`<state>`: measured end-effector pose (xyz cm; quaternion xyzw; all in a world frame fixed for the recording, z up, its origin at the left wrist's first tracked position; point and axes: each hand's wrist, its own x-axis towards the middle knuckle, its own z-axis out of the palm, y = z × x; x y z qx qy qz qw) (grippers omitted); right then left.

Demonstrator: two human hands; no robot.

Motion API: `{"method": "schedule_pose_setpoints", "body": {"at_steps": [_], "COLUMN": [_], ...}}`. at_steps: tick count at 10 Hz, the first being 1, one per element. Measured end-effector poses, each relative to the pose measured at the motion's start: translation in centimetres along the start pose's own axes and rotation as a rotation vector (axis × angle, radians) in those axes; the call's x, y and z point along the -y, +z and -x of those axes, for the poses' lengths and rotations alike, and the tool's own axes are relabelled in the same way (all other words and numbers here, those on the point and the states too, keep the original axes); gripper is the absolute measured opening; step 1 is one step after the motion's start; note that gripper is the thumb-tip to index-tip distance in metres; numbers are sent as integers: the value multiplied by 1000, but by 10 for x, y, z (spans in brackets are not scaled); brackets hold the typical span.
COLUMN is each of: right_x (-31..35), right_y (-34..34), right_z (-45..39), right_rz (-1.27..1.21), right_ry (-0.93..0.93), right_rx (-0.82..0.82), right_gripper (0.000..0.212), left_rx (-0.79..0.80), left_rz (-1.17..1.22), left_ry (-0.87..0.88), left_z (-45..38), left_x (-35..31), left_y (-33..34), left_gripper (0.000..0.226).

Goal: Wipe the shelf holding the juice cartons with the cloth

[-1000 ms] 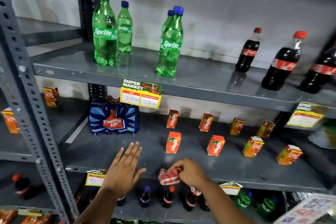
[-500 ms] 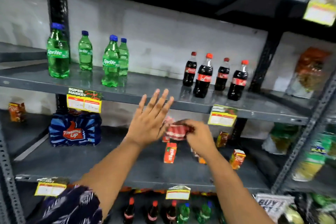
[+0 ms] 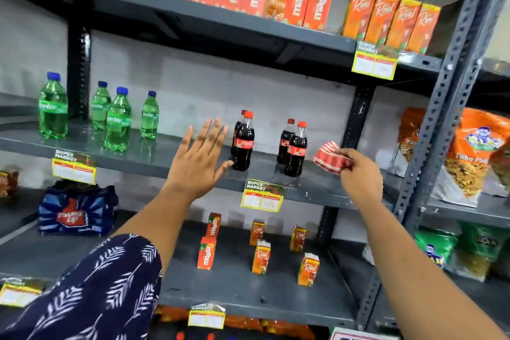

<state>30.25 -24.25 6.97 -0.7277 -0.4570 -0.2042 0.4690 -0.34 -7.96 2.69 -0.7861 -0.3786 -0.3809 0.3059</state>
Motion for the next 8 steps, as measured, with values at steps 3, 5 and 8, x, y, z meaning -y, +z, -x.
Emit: {"method": "schedule_pose_setpoints", "body": {"at_steps": [3, 5, 8], "right_x": [-62, -89, -97], "right_y": [3, 18, 23], "right_z": [-40, -59, -64], "right_rz": [322, 449, 391], "right_ry": [-16, 15, 242], "right_rx": [88, 107, 293], "right_gripper": [52, 43, 29], "left_rx": [-26, -13, -36], "left_rz": [-13, -50, -5], "left_ry": [-47, -33, -94], "left_z": [-19, -21, -31], "left_x": [-15, -14, -16], "left_y": [-6, 6, 19], "left_gripper": [74, 74, 75]}}
